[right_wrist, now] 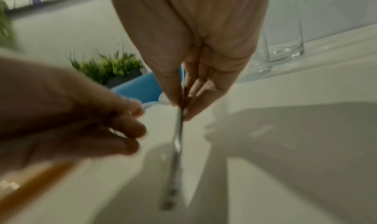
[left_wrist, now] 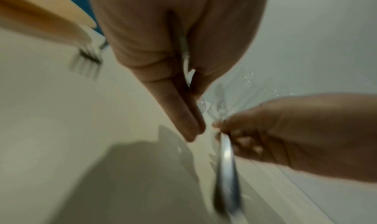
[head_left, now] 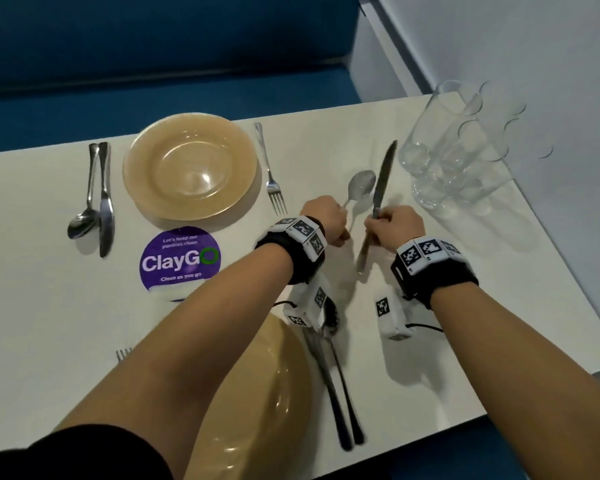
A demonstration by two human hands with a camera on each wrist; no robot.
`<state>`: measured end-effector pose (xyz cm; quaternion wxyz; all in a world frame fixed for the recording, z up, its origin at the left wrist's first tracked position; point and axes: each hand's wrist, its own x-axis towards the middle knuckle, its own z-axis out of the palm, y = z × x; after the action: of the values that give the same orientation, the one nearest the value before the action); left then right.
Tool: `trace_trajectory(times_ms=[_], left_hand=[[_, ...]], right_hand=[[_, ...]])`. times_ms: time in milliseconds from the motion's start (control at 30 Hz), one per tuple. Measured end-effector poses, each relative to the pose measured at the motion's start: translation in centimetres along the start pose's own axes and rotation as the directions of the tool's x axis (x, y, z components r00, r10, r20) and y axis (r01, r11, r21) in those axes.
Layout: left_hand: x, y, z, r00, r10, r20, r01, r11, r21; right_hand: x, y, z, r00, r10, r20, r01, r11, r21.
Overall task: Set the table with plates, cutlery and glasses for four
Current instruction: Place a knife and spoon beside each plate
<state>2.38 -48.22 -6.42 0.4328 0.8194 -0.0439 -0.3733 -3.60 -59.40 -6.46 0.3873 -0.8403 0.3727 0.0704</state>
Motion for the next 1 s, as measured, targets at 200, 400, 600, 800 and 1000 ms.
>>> trace_trajectory(times_ms=[200, 400, 600, 800, 1000], left_hand=[[-4.4, -3.4, -7.9, 0.981, 0.088, -0.171, -0.101, 0.993, -0.069], [-10.1, -9.9, -20.4, 0.912, 0.201, -0.356, -0.170, 0.978, 0.118], [-16.5, -19.5, -32.2, 0.904, 0.221, -0.365, -0.081, 0.929, 0.362], [-21.4, -25.7, -39.0, 0.908, 0.188, -0.374, -0.013, 0.905, 0.424], [-22.7, -30.2, -42.5, 0.909, 0.135, -0.395, -0.002, 0.948, 0.319]], right_hand=[[-4.5, -9.0, 5.0, 0.989, -0.072, 0.132, -0.009, 0.847, 0.532], [-11.0, -17.8, 14.2, 0.962, -0.193, 0.192, 0.092, 0.893, 0.440], [-19.4, -25.5, 22.7, 0.857, -0.512, 0.054, 0.515, 0.848, -0.126], [-25.4, -31.1, 29.3, 0.618, -0.602, 0.506, 0.786, 0.482, -0.388], [-27.5, -34.7, 33.5, 0.537, -0.495, 0.683, 0.843, 0.339, -0.417]])
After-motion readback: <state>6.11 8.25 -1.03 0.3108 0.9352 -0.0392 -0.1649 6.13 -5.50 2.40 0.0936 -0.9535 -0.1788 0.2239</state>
